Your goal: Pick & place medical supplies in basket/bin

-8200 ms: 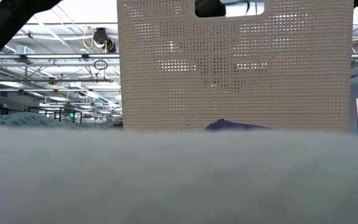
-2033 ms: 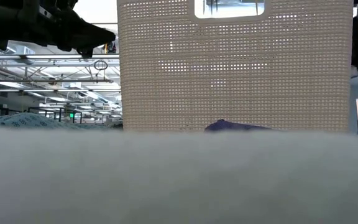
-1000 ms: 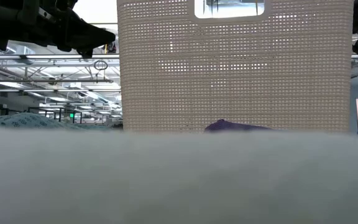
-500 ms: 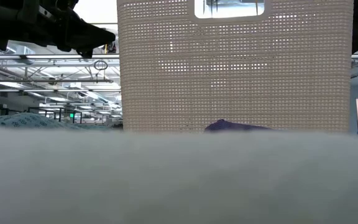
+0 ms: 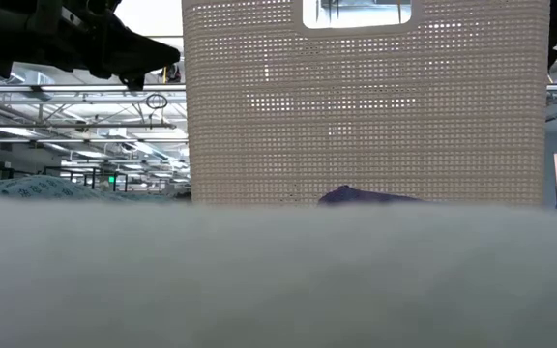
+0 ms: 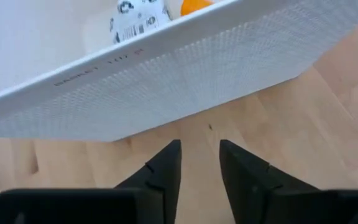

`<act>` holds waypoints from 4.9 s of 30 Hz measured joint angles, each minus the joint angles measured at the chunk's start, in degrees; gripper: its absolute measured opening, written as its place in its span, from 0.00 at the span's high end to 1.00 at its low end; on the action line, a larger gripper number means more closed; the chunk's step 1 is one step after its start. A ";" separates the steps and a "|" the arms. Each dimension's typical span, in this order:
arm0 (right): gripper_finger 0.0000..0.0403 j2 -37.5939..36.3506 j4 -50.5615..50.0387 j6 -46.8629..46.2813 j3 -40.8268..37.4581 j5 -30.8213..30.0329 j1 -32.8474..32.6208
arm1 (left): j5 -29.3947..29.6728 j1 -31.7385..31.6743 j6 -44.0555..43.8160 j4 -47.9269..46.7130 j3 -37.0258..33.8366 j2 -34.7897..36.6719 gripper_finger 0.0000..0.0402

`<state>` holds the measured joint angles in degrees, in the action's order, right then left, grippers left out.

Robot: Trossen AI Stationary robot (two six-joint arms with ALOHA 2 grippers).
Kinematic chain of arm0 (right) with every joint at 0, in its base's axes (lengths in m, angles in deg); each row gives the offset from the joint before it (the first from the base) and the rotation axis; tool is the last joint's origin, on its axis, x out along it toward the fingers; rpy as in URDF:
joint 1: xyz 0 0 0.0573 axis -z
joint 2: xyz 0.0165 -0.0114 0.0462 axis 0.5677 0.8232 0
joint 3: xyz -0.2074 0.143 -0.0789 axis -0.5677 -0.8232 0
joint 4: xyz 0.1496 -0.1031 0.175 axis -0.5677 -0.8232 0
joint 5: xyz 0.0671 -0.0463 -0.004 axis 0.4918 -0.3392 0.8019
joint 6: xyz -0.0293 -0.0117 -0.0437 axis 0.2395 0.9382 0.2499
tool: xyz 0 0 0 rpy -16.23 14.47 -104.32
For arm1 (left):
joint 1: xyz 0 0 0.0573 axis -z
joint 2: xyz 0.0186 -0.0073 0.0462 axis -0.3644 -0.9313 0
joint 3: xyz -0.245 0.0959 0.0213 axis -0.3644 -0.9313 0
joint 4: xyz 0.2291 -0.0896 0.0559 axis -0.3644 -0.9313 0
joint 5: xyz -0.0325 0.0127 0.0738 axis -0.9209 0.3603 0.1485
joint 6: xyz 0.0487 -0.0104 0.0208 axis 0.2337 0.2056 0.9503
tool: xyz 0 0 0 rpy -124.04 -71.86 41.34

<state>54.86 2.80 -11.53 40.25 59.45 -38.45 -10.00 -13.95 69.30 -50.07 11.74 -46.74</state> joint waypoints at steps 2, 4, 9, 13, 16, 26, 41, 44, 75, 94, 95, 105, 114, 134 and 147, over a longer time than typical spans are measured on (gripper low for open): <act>0.78 1.24 -0.02 0.53 0.00 0.00 0.00 | -0.02 0.00 0.00 0.02 0.00 0.00 0.94; 0.81 2.12 0.04 1.05 0.00 0.00 0.00 | -0.03 0.00 0.00 0.03 0.00 0.00 0.94; 0.89 2.37 -0.68 3.25 0.00 2.90 0.00 | -0.04 0.00 -0.07 0.02 0.00 0.00 0.94; 0.96 2.26 -1.76 5.52 0.00 9.53 0.00 | -0.04 0.00 -0.11 0.00 0.00 0.00 0.94; 0.99 2.31 -2.22 7.91 0.00 14.93 -0.02 | -0.04 0.00 0.11 -0.01 0.00 0.00 0.94; 1.00 7.59 -0.81 7.36 0.00 10.21 0.04 | -0.04 0.00 0.20 0.04 0.00 0.00 0.94; 1.00 16.58 12.59 14.18 0.00 8.92 4.50 | -0.04 0.00 0.20 0.46 0.00 0.02 0.94; 1.00 17.49 14.71 15.98 0.00 11.10 7.15 | -0.06 0.00 0.20 0.46 0.00 0.02 0.94; 1.00 12.97 14.99 20.75 5.62 16.51 17.81 | 6.91 0.02 0.59 2.27 0.00 0.60 0.94; 1.00 6.41 23.05 10.36 9.40 26.19 -2.11 | 3.84 11.12 -0.86 -15.13 8.91 4.84 0.94; 1.00 6.87 24.62 10.14 9.12 25.32 -3.57 | 3.78 12.35 -0.72 -15.33 9.31 3.83 0.94; 1.00 11.95 27.72 10.22 6.33 21.08 -13.16 | 9.28 20.55 -3.90 -12.75 15.32 -11.36 0.94; 1.00 15.34 32.86 10.21 4.15 21.01 -18.81 | 16.78 23.38 -0.44 -15.89 21.47 -15.91 0.94; 1.00 30.20 39.41 8.56 4.15 8.43 -29.31 | 22.71 23.03 4.76 -23.65 26.85 -7.79 0.94; 1.00 33.06 35.07 7.55 4.15 -3.37 -23.50 | 21.72 24.55 -1.58 -28.35 27.41 -8.34 0.94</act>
<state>87.92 37.87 -3.98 44.40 56.08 -61.95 11.73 10.61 67.73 -78.42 39.15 -55.08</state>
